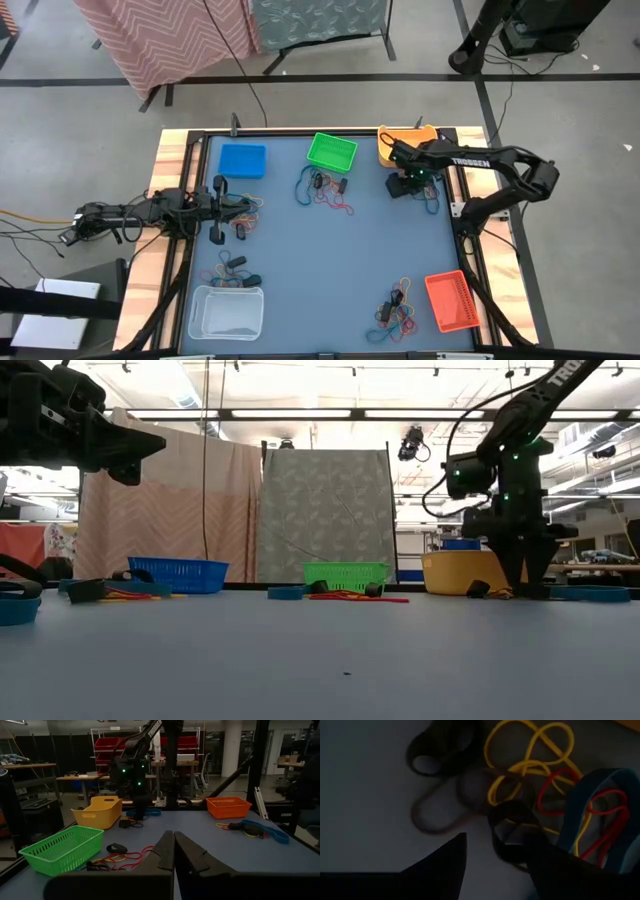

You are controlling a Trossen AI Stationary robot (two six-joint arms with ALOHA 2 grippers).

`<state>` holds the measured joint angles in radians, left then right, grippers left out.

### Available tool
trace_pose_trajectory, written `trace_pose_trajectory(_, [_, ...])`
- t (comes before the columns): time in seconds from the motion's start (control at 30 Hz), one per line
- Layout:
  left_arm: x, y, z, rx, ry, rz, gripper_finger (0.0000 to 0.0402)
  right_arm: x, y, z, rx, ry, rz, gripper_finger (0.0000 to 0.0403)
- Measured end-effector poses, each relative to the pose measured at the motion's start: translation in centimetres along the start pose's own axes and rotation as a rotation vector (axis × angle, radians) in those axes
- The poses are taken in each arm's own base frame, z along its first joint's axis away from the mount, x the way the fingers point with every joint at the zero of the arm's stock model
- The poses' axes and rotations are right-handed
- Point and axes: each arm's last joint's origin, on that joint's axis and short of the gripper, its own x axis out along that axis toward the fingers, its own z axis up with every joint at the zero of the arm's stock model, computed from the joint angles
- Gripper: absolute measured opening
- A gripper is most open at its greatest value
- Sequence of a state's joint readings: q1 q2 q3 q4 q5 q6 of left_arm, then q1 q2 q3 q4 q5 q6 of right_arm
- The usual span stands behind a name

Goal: Sort rubber bands into baskets
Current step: Put the black rubber band into the yellow bin

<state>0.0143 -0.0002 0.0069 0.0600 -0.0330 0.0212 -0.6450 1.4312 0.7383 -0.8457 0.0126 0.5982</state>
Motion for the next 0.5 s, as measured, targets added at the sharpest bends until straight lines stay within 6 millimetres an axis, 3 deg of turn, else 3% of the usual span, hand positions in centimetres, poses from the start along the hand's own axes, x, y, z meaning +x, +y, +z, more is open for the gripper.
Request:
trace_pose_trajectory(0.23, [0.0, 0.0, 0.0, 0.0, 0.0, 0.0, 0.0008, 0.7, -0.1, 0.1, -0.035, 0.017, -0.061, 0.0159])
trace_pose_trajectory(0.4, [0.0, 0.0, 0.0, 0.0, 0.0, 0.0, 0.0008, 0.5, 0.1, -0.1, -0.078, 0.018, -0.056, 0.0076])
trace_pose_trajectory(0.5, [0.0, 0.0, 0.0, 0.0, 0.0, 0.0, 0.0008, -1.3, 0.1, -0.5, -0.133, 0.013, -0.043, 0.0016])
